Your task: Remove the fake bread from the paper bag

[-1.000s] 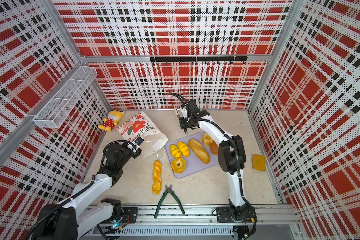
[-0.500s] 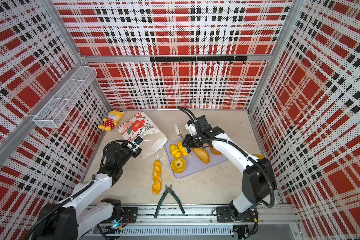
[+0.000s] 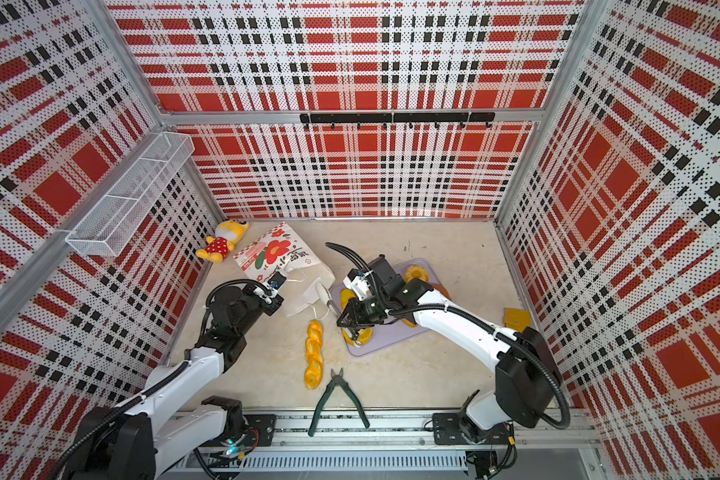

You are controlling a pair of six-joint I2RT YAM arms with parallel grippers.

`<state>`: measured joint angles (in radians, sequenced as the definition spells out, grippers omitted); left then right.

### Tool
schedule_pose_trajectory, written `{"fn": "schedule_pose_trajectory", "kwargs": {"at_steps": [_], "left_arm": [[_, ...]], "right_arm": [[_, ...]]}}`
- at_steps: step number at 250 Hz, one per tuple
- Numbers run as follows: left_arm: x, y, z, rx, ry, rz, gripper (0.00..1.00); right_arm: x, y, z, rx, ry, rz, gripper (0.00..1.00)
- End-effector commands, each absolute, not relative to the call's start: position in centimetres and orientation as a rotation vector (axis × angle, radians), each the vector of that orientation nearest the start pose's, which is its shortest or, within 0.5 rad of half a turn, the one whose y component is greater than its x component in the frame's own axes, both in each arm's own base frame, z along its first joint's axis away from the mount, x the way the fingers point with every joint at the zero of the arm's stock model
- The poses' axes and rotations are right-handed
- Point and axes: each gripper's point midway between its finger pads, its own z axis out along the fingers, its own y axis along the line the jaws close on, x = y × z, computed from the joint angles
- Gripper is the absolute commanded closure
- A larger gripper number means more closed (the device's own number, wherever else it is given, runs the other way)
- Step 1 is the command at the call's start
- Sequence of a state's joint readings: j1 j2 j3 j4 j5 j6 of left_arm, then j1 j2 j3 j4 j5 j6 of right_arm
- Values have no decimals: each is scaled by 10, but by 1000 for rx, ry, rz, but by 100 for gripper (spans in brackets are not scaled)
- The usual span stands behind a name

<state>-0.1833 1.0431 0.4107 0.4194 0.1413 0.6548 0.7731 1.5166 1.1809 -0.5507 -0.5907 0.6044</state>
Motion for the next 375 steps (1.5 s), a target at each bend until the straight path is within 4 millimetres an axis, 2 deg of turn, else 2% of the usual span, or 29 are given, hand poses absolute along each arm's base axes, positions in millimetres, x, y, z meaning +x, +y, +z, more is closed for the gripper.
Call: {"fn": "schedule_pose_trajectory", "kwargs": {"at_steps": [1,21,47,104,138,169,252,329,375], "left_arm": [[347,-97,207,818,1528,184,100],[347,-99,208,822,1525,176,100],[348,-100,208,829,1521,172,100],[345,-105,208,844,1511,153,100],[344,-106,208,852,1507,142,100],[343,-108,208,859,1503,135,100],[342,-109,208,862,1501,131,100],[339,-112,205,883,1495,119,100],[338,-112,203,895,1496,125,100]], "right_arm": [[231,376,205,-559,2547,1363,100],[238,390,200,-533,2533,1433,99],[249,406,191,-487,2529,1501,90],[274,439,183,-463,2508,1591,88],[287,451,179,-423,2487,1656,84],[296,454,171,-385,2495,1677,76],[310,463,159,-375,2508,1697,67],[324,466,150,-335,2525,1682,67],[323,462,146,-329,2540,1653,67]]}}
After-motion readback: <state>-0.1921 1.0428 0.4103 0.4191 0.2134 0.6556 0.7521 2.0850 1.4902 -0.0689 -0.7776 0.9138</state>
